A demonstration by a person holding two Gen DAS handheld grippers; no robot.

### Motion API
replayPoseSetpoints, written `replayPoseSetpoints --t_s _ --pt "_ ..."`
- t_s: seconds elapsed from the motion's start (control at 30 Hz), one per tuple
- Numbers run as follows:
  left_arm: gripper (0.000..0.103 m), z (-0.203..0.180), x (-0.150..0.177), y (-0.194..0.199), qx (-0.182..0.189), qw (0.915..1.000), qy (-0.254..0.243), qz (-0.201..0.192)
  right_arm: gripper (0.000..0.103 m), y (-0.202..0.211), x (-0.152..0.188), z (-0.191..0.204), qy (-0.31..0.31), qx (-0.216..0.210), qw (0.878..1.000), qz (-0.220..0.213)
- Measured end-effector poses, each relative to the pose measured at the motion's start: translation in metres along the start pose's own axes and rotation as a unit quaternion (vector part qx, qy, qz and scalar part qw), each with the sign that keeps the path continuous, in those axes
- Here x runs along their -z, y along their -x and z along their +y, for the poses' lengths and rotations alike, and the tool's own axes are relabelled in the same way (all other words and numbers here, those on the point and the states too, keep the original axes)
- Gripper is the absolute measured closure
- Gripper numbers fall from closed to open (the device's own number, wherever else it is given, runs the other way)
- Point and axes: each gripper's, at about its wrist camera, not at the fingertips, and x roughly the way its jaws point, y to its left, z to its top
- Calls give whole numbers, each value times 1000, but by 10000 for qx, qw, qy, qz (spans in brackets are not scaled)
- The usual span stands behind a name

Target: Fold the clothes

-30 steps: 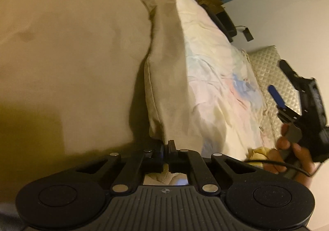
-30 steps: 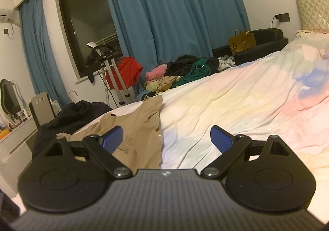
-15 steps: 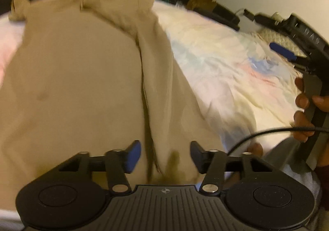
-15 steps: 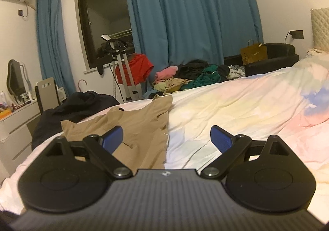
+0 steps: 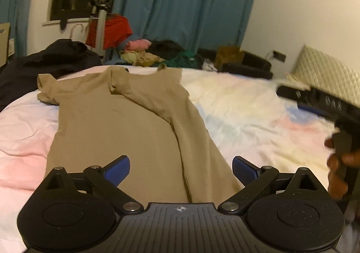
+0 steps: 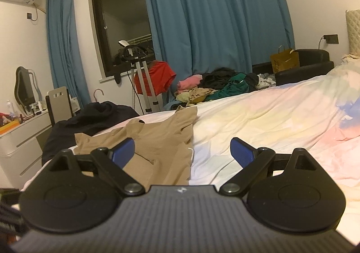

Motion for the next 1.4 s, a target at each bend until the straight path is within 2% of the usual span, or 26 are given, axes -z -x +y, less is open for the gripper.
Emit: replayPoseSetpoints --t_s 0.2,0.43,0.63,0.73,0.83,1.0,1.13,1.3,1.4 --pt "3 15 -13 10 -183 9998 80 -94 10 0 2 4 24 -26 10000 -9" --pt "2 14 -37 10 -320 9992 -60 -241 10 -2 4 10 50 -110 9999 12" --pt "1 12 -62 -3 -619 9975 -278 -204 10 -3 5 10 38 -107 9999 36" --pt "1 12 -65 -9 -652 9970 -379 -186 10 -3 6 9 25 -97 9999 47" --pt "1 17 -63 -10 -753 9960 -327 -343 10 -4 8 8 3 -92 9999 70" --pt "1 40 -55 -4 -826 9958 -102 -390 10 -8 12 10 48 -177 9997 147" --pt "1 67 -53 3 -924 9950 119 -372 10 -20 11 20 197 -432 9980 415" --pt "1 105 -51 17 -972 9936 398 -419 10 -62 -2 58 577 -868 9893 1023" --pt "1 132 -48 23 -1023 9919 603 -458 10 -99 -15 99 990 -1178 9815 1141"
